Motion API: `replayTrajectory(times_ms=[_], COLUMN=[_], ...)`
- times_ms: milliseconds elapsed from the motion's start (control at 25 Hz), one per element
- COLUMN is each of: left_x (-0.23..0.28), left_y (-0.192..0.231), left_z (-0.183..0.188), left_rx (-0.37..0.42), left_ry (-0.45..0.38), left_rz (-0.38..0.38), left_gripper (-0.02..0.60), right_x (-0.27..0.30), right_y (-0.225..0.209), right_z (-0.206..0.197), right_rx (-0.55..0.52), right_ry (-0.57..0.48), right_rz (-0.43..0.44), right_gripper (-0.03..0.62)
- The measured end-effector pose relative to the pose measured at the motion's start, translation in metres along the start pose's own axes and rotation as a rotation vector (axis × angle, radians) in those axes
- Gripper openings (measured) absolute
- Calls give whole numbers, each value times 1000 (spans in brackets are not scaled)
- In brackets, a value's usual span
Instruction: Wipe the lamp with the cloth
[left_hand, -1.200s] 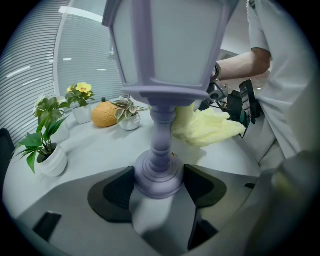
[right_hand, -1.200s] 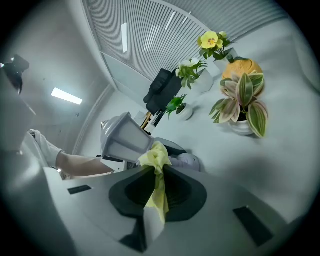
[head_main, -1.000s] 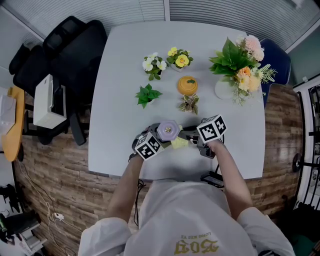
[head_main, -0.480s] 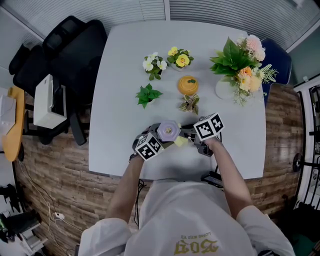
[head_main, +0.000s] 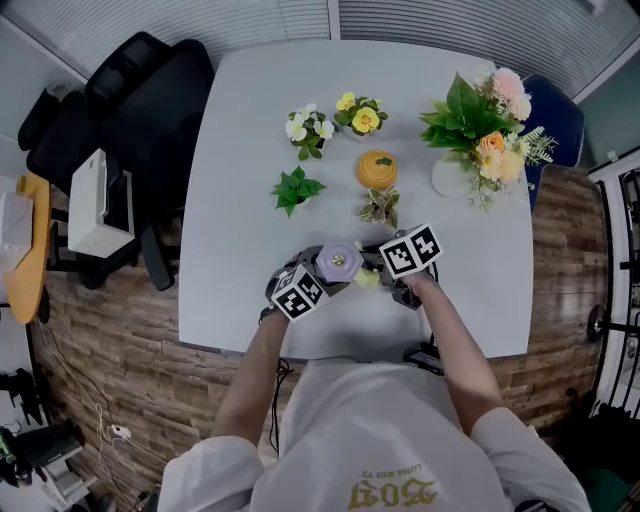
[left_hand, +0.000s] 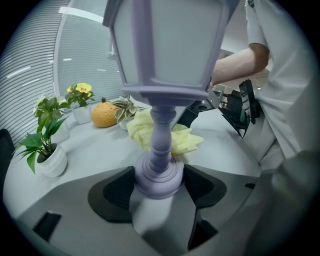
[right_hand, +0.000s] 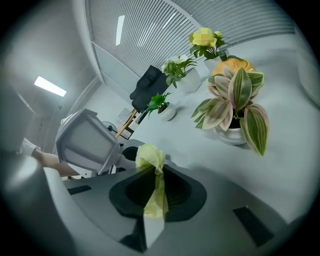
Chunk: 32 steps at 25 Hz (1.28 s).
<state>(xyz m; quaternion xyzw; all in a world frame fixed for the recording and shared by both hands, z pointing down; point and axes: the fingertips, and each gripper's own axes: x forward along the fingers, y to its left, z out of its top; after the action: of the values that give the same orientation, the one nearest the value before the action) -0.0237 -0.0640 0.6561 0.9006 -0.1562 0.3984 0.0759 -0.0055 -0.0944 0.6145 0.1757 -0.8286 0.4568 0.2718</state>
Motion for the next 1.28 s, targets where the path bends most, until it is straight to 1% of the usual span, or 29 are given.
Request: replayTrajectory(times_ms=[120,440,560,760,960,1280], left_x=[0,0,0,0,0,1], left_y=[0,0,0,0,1,0], left_z=[0,0,0,0,0,-1], left_rx=[0,1,3,2,3,2], left_ry=[0,0,-2,-3,-2,-1], left_rz=[1,1,3,2,3,2], left_gripper=[308,308,308,308,308,308], right_x=[3,11,15,17,15,7], right_y=[-3,-7,-9,-14,-15,-14], right_z=[1,11,14,17,14,-1], right_rx=[2,1,6,45,47,50], right_ry=[-2,-15,-21,-37,-26,12], right_rz=[-21,-35,-31,-15,-11,-1], right_gripper=[49,49,49,51,51,49])
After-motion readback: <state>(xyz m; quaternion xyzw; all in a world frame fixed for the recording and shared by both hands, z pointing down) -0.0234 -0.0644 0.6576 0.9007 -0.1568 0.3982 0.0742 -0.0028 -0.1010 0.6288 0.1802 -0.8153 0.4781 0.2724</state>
